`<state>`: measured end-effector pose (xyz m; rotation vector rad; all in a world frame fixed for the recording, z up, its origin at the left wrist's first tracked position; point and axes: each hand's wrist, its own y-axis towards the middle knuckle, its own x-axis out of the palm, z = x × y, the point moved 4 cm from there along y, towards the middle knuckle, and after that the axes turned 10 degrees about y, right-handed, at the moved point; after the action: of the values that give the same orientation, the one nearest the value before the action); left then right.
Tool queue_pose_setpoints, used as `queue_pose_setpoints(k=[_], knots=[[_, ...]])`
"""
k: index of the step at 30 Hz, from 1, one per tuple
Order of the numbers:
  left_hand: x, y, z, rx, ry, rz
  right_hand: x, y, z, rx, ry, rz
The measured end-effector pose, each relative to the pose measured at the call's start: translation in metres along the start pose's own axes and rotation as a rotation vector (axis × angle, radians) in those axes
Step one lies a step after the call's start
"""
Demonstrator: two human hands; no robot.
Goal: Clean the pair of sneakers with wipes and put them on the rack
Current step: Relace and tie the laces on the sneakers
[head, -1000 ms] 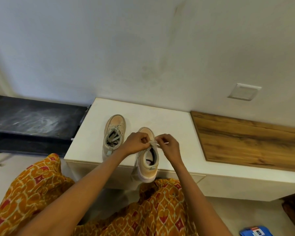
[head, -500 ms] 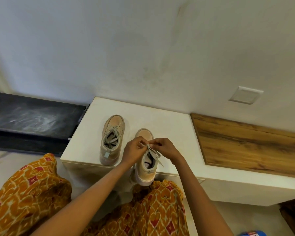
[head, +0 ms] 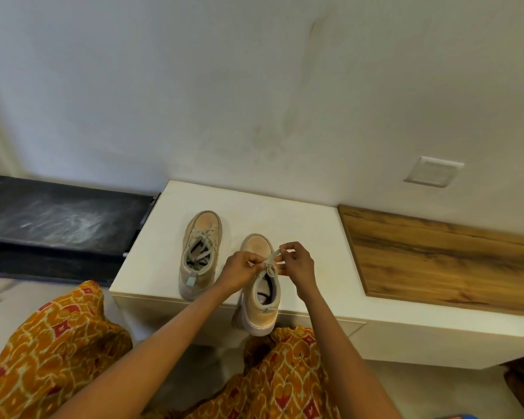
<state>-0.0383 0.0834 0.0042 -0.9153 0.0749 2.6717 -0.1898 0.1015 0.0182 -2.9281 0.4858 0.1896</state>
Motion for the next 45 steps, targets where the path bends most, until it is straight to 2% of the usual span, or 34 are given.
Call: queue_pose_setpoints(k=[3, 5, 9, 12, 14, 17, 21, 26, 29, 35, 38, 41, 45], knots=[[0.000, 0.002, 0.003, -0.003, 0.034, -0.010, -0.001, -0.007, 0.001, -0.018, 0.060, 0.053], [0.001, 0.001, 0.003, -0.024, 0.026, 0.020, -0.005, -0.012, 0.002, 0.041, 0.045, 0.048], [0.004, -0.005, -0.001, -0.098, -0.062, 0.132, -0.012, -0.020, 0.005, 0.121, -0.048, -0.123], [0.005, -0.010, 0.001, -0.108, -0.086, 0.177, -0.012, -0.027, 0.006, 0.087, -0.047, -0.248], [0.005, -0.011, 0.003, -0.093, -0.082, 0.187, -0.011, -0.030, 0.005, 0.060, 0.028, -0.196], [0.003, -0.011, 0.004, -0.072, -0.071, 0.183, -0.007, -0.031, 0.005, 0.088, 0.281, -0.092], [0.004, -0.007, 0.002, -0.050, -0.049, 0.173, 0.002, -0.028, 0.006, 0.183, 0.391, -0.130], [0.006, -0.006, 0.000, -0.042, -0.065, 0.158, 0.000, -0.022, 0.007, 0.242, 0.523, -0.067], [0.006, -0.004, 0.000, -0.003, -0.031, 0.124, -0.001, -0.019, 0.002, 0.174, 0.326, -0.125], [0.004, -0.002, 0.003, 0.059, 0.017, 0.072, -0.002, -0.001, -0.014, -0.181, -0.447, -0.355], [0.003, -0.003, 0.004, 0.075, 0.013, 0.069, -0.002, 0.010, -0.017, -0.260, -0.691, -0.340], [0.004, -0.002, 0.001, 0.045, 0.006, 0.021, -0.002, 0.013, -0.013, -0.249, -0.768, -0.307], [0.002, -0.001, 0.001, 0.046, -0.002, -0.043, -0.002, 0.003, -0.020, -0.311, -0.567, -0.204]])
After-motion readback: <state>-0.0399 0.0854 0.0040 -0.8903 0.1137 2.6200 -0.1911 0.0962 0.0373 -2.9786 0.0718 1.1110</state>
